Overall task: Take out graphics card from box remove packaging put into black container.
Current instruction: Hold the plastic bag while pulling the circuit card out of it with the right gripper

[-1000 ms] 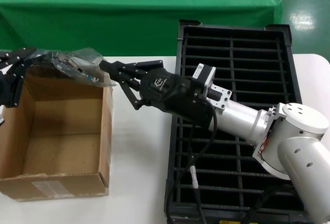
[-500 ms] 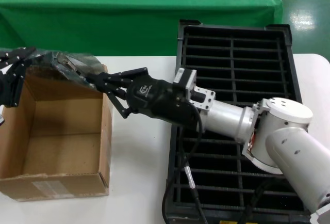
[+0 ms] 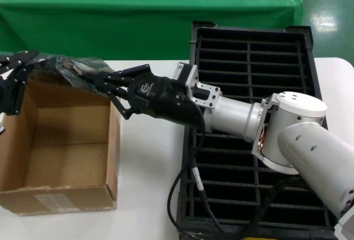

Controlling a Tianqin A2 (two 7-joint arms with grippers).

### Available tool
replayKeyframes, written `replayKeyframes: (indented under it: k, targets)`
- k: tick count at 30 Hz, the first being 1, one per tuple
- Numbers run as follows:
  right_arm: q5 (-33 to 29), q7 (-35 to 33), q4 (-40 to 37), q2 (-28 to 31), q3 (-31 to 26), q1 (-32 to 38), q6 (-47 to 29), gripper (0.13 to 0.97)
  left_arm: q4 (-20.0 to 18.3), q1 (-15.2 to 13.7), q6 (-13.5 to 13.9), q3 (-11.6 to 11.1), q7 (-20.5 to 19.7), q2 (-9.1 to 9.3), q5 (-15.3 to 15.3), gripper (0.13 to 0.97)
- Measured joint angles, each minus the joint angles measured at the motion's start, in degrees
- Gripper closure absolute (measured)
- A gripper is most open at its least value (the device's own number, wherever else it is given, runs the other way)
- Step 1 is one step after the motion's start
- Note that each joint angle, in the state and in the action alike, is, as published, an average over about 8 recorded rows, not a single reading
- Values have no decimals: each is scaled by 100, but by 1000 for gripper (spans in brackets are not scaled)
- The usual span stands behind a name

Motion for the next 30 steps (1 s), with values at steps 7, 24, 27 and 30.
replayKeyframes:
  k: [7, 24, 27, 30]
  targets:
    - [509, -92, 25, 0, -503, 75, 115, 954, 0, 0, 0, 0, 0, 0, 0, 958]
    - [681, -55, 202, 0, -712, 94, 338, 780, 0, 0, 0, 0, 0, 0, 0, 958]
    - [683, -1, 281, 0, -748, 84, 431, 763, 0, 0, 0, 0, 0, 0, 0, 958]
    - [683, 46, 355, 0, -783, 72, 514, 759, 0, 0, 0, 0, 0, 0, 0, 958]
